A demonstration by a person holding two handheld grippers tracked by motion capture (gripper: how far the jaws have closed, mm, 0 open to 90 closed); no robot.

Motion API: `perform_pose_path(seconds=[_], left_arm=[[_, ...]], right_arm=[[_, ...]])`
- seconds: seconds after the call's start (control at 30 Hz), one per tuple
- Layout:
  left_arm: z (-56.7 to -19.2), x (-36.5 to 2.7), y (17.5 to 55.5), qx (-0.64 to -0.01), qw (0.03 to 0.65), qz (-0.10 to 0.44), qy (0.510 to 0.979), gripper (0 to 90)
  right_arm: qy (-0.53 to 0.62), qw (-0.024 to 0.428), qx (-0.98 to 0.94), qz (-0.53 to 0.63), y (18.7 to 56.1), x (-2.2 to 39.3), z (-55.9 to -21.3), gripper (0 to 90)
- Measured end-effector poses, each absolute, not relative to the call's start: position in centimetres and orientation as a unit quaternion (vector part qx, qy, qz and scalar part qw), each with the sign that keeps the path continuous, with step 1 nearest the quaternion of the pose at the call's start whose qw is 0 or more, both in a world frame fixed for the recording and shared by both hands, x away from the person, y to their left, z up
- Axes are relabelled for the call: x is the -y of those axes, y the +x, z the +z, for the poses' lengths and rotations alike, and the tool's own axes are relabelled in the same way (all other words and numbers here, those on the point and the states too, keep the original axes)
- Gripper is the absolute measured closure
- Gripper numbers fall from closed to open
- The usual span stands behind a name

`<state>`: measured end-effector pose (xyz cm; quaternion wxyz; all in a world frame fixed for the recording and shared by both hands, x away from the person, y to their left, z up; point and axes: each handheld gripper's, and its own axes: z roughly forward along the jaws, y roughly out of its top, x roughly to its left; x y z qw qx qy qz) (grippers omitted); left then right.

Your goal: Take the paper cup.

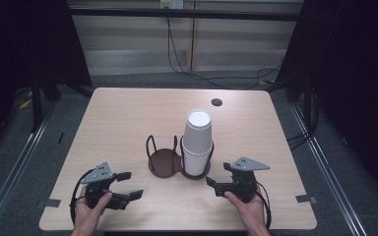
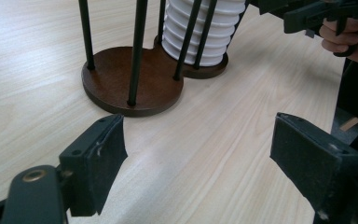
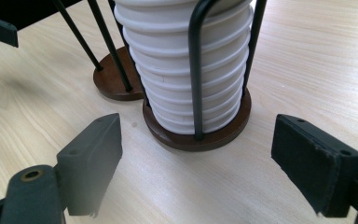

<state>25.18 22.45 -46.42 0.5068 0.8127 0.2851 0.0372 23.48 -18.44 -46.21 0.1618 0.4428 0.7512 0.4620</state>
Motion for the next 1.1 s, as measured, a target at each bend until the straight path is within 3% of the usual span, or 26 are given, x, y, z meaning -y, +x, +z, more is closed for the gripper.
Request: perform_pose_path(seconds=[0.4,0.73,1.1], left_arm=[[-46.1,-22.0,24.8,-0.272,0.513,0.038,0.814,16.6],[-46.2,-22.2,24.9,-0.274,0.509,0.041,0.815,17.1],[-45.9,-22.4,24.6,-0.27,0.517,0.044,0.811,17.8]], right_arm=[[0.435,0.15,-0.751,0.474,23.5,18.4,-46.0,15.0],[0.414,0.119,-0.756,0.493,23.0,18.0,-45.2,25.3],[0.413,0.141,-0.742,0.509,22.6,18.3,-42.7,28.2]])
